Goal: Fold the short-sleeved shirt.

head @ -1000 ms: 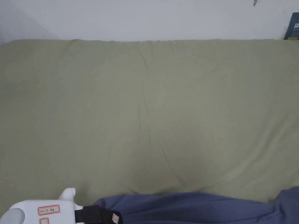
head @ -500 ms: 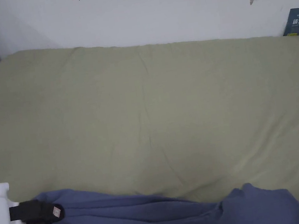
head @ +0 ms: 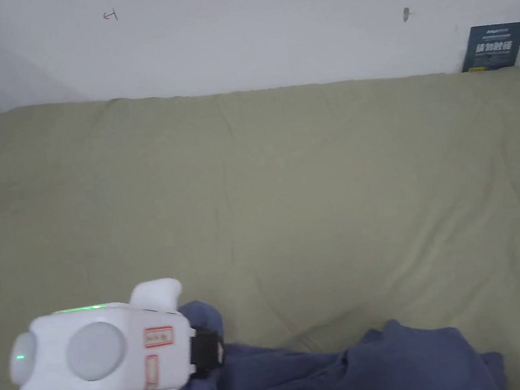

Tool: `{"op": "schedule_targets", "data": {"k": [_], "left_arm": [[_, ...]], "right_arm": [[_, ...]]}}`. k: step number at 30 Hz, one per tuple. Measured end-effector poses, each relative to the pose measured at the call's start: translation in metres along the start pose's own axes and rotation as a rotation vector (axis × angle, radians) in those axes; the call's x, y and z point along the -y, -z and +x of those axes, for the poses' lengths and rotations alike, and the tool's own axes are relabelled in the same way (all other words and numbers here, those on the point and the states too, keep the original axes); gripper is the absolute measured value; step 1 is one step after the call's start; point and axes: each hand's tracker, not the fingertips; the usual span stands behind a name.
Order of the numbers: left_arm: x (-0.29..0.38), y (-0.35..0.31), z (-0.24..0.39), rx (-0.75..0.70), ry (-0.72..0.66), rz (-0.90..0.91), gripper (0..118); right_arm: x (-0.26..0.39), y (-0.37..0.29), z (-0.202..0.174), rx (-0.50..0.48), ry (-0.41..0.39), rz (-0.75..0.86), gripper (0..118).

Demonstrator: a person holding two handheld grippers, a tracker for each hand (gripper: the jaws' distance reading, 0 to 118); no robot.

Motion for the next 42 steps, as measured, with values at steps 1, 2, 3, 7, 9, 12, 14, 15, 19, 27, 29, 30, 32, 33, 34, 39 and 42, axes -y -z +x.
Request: {"op": "schedule_targets", "data": {"k": [1,2,3,7,9,12,14,15,19,27,29,30,32,33,34,39,42], "left_arm": [[0.001,0.012,0.011,-0.014,0.012,-0.018,12],[0.003,0.026,0.023,-0.018,0.044,-0.043,12],[0.005,0.04,0.032,-0.034,0.066,-0.052,12],[0.012,0.086,0.057,-0.097,0.13,-0.1,12],[0.017,0.102,0.059,-0.123,0.129,-0.141,15],[0.02,0.106,0.06,-0.043,0.085,-0.17,118],[0.019,0.076,0.058,-0.024,0.094,-0.111,111],[0.014,0.057,0.068,-0.021,0.096,-0.107,111],[0.028,0.0,0.045,0.063,0.061,-0.007,86],[0.024,0.006,-0.064,0.046,-0.181,0.09,1],[0.026,0.03,-0.075,0.052,-0.209,0.062,1],[0.029,0.043,-0.074,0.138,-0.278,0.05,1],[0.033,0.057,-0.047,0.25,-0.266,0.012,1],[0.034,0.071,-0.034,0.257,-0.241,-0.011,1],[0.034,0.084,-0.02,0.26,-0.215,-0.039,1],[0.033,0.13,0.042,0.374,-0.137,-0.088,1],[0.035,0.161,0.07,0.279,-0.042,-0.145,1]], "right_arm": [[0.002,0.0,0.002,-0.001,0.007,-0.004,1],[0.004,0.0,0.004,0.001,0.013,-0.008,1],[0.006,-0.002,0.006,0.007,0.016,-0.006,1],[0.01,-0.006,0.014,0.03,0.033,-0.008,1],[0.014,-0.005,0.021,0.051,0.034,-0.013,1],[0.014,-0.003,0.028,0.061,0.049,-0.015,1],[0.014,-0.003,0.03,0.059,0.061,-0.016,1],[0.014,-0.002,0.03,0.057,0.067,-0.014,1],[0.014,0.003,0.029,0.034,0.079,-0.021,1],[0.013,0.014,0.016,-0.016,0.097,-0.06,1],[0.015,0.013,0.015,-0.015,0.097,-0.062,1],[0.014,0.011,0.014,-0.014,0.092,-0.067,1],[0.014,0.01,0.013,-0.004,0.09,-0.068,1],[0.014,0.01,0.014,0.003,0.095,-0.07,1],[0.014,0.01,0.015,0.002,0.102,-0.073,1],[0.017,0.008,0.022,0.01,0.123,-0.078,1],[0.02,0.011,0.026,0.01,0.136,-0.095,1]]}}
